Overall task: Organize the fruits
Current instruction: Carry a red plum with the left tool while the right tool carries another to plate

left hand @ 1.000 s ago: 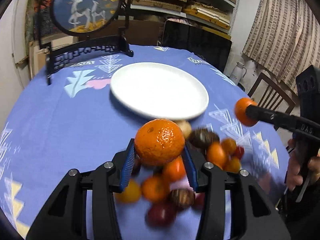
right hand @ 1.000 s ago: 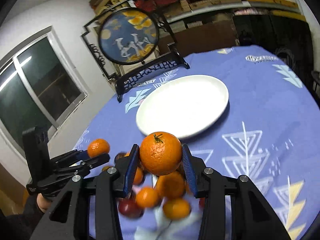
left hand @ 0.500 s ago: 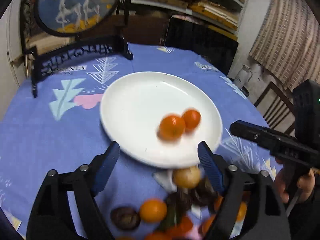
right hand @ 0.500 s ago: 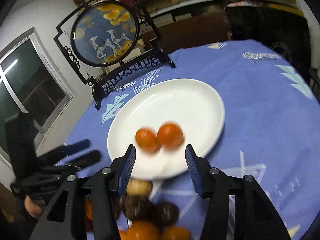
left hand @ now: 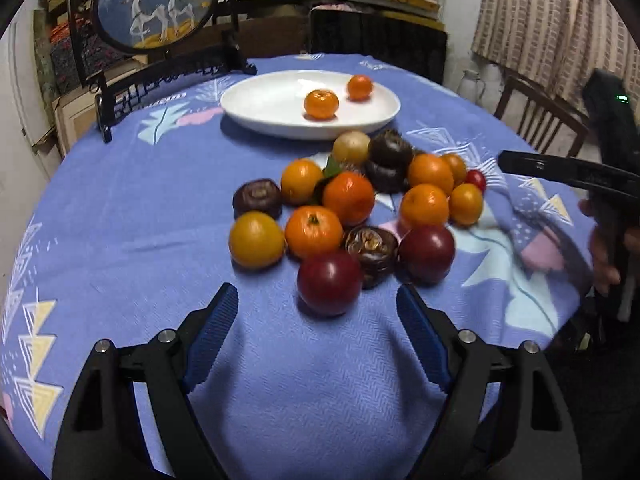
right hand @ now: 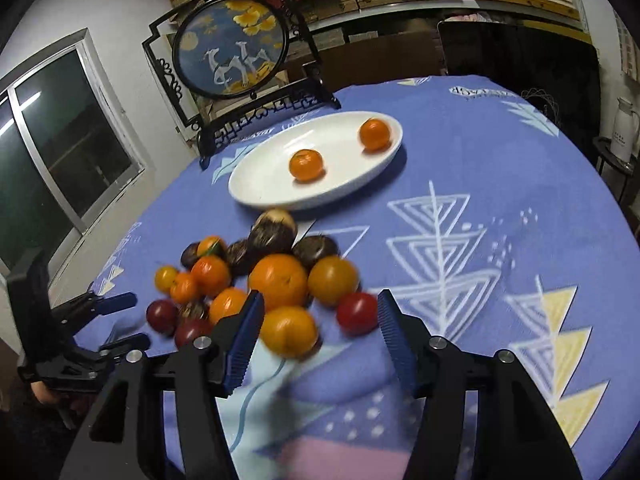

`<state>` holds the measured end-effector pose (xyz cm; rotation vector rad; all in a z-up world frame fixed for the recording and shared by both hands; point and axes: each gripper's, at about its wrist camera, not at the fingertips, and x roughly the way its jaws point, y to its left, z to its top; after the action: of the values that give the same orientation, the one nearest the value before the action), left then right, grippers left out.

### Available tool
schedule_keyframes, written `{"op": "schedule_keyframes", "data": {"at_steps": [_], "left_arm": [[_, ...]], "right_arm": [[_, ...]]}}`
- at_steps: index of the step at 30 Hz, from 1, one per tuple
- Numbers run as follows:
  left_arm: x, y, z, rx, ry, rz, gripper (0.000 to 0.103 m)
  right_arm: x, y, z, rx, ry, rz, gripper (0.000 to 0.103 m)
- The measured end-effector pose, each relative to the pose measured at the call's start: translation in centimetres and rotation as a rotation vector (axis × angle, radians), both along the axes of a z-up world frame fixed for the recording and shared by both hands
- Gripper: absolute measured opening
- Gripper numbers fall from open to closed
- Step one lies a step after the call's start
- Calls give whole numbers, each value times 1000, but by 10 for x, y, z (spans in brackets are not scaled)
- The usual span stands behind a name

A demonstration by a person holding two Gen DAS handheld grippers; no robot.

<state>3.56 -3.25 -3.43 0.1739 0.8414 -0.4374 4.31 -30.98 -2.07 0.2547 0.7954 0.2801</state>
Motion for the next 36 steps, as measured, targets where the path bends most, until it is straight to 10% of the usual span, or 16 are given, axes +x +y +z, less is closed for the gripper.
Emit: {"op": "schedule_keyframes", "data": {"at_steps": [3, 7, 23, 36], "left_arm": [[3, -8, -5, 25, -33, 15, 74], [4, -15, -14, 28, -19, -24, 37], [-19, 22, 3, -30, -55, 14, 37], [12, 0, 27, -74, -67, -21, 37]], "right_arm": [[-9, 10, 0, 0, 1, 23, 59], [-20, 34, 2, -26, 1, 124, 59], [0, 112, -25, -13, 47, 292, 44], [3, 60, 15, 127, 10, 269, 39]]}}
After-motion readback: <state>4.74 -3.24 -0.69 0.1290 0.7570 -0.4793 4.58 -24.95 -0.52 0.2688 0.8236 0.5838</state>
